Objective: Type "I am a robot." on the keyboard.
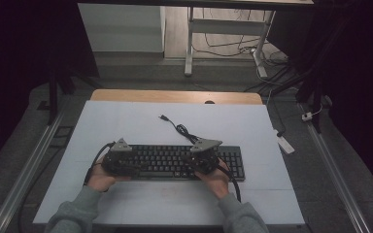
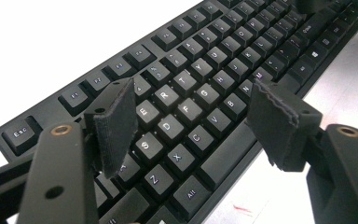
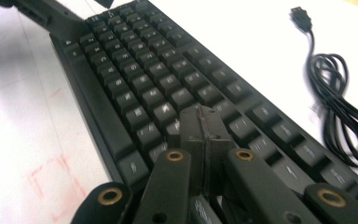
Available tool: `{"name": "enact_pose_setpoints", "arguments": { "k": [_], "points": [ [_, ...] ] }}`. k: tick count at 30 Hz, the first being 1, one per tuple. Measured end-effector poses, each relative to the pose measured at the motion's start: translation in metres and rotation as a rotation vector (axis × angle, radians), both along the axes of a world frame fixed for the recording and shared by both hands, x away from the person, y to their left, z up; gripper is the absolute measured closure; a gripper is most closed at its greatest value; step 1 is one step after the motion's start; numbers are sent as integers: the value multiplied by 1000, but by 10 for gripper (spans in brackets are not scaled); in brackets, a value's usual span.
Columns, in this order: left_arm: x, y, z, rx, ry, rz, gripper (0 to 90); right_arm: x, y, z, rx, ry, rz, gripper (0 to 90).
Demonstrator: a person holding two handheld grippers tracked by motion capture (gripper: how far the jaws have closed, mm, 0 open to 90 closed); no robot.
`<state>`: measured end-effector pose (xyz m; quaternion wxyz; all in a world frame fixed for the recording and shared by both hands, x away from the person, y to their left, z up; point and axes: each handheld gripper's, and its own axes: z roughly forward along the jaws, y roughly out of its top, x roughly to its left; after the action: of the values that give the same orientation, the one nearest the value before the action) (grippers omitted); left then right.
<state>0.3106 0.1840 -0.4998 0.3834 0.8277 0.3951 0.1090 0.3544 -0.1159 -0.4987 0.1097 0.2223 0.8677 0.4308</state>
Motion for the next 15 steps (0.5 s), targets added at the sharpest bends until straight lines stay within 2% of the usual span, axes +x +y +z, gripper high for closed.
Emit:
{"name": "enact_pose_setpoints", "arguments": {
  "k": [2,8,15],
  "points": [
    [0,0,0,-1,1,1,331,3,7,0,-18,5,2,895],
    [-1,1,0,0,-3,-1,327,13,22,-6,-26,16,-9,895],
    [-1,0,-1,4,-1,-2,325,21,28,-14,-47,27,-16,895]
  ]
}}
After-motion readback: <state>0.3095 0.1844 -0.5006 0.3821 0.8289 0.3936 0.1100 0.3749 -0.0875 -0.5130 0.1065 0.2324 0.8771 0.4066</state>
